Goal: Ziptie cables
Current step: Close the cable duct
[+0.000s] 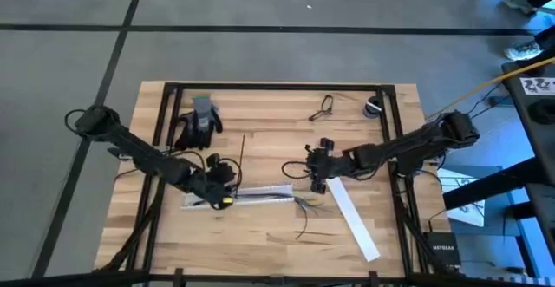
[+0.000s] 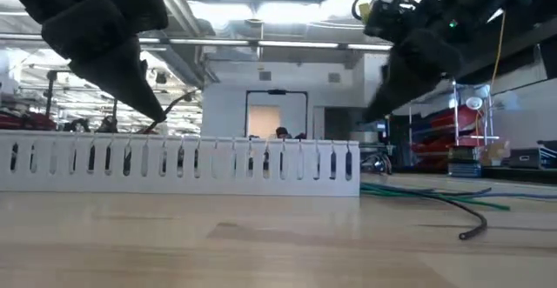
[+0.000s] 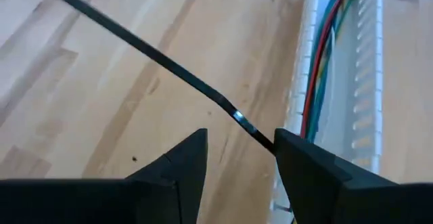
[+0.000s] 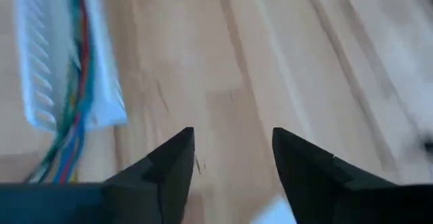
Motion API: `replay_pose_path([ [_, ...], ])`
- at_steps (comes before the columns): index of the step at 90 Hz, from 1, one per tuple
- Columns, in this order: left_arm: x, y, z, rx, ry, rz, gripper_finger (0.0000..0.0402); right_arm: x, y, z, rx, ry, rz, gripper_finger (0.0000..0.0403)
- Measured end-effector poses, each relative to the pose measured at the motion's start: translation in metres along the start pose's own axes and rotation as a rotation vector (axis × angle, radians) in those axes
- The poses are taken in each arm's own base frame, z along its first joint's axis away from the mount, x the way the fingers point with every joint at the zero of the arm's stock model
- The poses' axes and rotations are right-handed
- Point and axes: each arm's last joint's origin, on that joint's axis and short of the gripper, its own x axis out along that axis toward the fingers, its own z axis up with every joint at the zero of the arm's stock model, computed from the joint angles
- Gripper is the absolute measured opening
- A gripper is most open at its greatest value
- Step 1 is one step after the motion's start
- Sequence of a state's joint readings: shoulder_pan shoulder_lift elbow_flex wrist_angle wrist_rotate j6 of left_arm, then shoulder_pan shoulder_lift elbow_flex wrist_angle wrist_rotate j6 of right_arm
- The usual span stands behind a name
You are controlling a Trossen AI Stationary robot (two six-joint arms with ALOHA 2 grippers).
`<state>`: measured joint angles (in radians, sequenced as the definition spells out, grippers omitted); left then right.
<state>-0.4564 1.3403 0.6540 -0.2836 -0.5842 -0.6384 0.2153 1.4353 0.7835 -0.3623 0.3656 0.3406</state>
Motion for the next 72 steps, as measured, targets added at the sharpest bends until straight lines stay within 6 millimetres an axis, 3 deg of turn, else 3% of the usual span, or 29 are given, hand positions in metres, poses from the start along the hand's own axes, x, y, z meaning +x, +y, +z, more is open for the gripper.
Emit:
replay_pose_path([
  [18,0.002,-0.001,0.007,-0.009,-0.046,-0.017,0.0155,0.003,-0.009,-0.042,0.182,0.148,-0.078,0.0261],
  [30,0.002,-0.001,0.008,-0.019,-0.055,-0.020,0.0155,0.005,-0.006,-0.067,0.249,0.120,-0.125,0.0285],
  [48,0.002,-0.002,0.009,-0.028,-0.066,-0.027,0.0155,0.015,0.004,-0.082,0.357,-0.089,-0.119,0.0289],
  [72,0.003,0.000,0.010,-0.024,-0.065,-0.018,0.0155,0.034,0.003,-0.099,0.369,-0.133,-0.260,0.0289],
])
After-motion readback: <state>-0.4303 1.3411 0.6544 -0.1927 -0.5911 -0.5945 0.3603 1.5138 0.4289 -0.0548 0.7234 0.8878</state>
